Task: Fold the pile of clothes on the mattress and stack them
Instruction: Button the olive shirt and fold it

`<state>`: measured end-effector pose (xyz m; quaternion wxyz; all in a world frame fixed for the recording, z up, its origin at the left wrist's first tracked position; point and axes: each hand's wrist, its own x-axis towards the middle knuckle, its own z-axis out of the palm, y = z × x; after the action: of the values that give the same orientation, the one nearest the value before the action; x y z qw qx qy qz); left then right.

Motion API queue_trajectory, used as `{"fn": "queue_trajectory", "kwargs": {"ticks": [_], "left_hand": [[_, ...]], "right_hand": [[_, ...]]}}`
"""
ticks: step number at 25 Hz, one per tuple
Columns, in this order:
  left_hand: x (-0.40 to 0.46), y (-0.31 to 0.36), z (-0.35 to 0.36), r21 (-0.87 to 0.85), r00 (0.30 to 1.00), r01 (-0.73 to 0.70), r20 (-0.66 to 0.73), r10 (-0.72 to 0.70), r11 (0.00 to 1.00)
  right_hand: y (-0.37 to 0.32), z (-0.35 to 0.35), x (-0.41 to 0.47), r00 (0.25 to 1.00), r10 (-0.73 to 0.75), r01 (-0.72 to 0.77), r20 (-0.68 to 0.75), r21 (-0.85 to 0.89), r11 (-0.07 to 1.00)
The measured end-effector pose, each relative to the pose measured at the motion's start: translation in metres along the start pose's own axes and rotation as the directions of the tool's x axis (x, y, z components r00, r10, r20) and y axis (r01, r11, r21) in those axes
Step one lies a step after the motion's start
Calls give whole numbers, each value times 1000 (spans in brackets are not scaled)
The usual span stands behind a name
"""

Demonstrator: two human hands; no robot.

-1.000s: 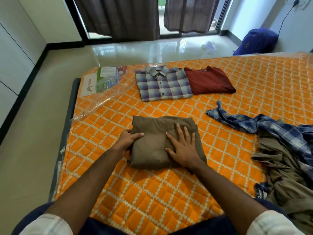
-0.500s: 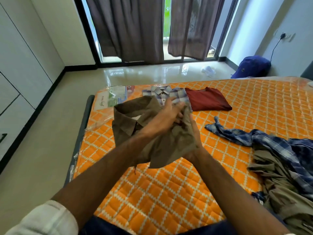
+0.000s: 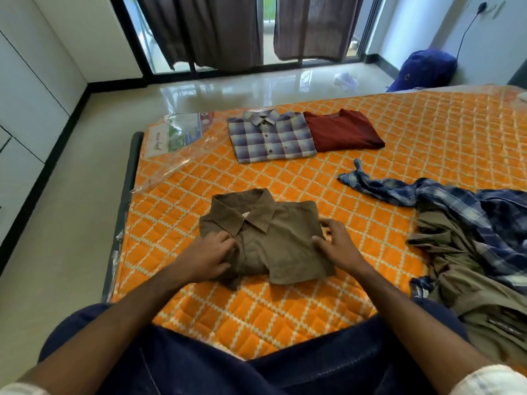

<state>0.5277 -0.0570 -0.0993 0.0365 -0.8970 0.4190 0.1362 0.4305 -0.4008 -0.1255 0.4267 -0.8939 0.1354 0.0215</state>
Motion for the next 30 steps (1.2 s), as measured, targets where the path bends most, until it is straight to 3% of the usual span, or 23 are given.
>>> {"fn": "queue_trajectory", "kwargs": {"ticks": [1,3,5,7,9,11,14,16,18,19,21,22,24,26,28,30], "left_hand": [[-2,5,4,67,999,-29,35,27,997],[-1,12,7,122,997,-49,59,42,991],[0,11,11,153,996,31,77,-43,988],[-1,2,20,98,968,205,127,-216,974],[-6,-10,27,-5,927,334,183,-328,942],[-12,-16,27,-99,913,381,195,-358,919],[-19,-15,18,-494,935,353,153,-321,794],[-27,-22,8,-721,957,278,148,-250,635],[-31,-30,4,-761,968,224,101,-230,609],[-30,-31,5,-755,969,193,45,-244,626],[-26,-30,4,-697,953,143,-94,-288,702],[-24,-30,3,-594,941,134,-174,-290,793],[-23,-30,5,-188,929,161,-303,-214,969],[-23,-21,10,142,945,92,-324,-42,986],[-21,0,12,305,981,-31,-173,87,952],[-11,19,18,400,993,-85,-44,112,913]], "right_hand": [[3,1,-4,976,-216,208,-2,-250,946],[-1,5,-13,863,-488,468,133,-576,670],[-10,14,-16,794,-507,586,335,-643,493],[-7,25,-13,760,-425,648,493,-630,428],[-1,33,-11,757,-410,648,509,-668,365],[1,38,-7,744,-492,631,452,-718,295],[-7,38,-10,737,-544,609,402,-744,274],[-19,42,-15,777,-435,615,455,-698,368],[-34,52,-22,801,-309,594,513,-612,522],[-43,59,-26,797,-314,594,516,-575,562],[-57,67,-25,786,-364,600,499,-476,643],[-61,66,-22,797,-382,581,467,-424,695],[-56,53,-15,821,-371,554,435,-448,701],[-35,36,-13,826,-312,560,470,-618,552],[-15,29,-19,798,-380,597,468,-700,391],[-6,35,-21,746,-475,636,467,-711,301]]}}
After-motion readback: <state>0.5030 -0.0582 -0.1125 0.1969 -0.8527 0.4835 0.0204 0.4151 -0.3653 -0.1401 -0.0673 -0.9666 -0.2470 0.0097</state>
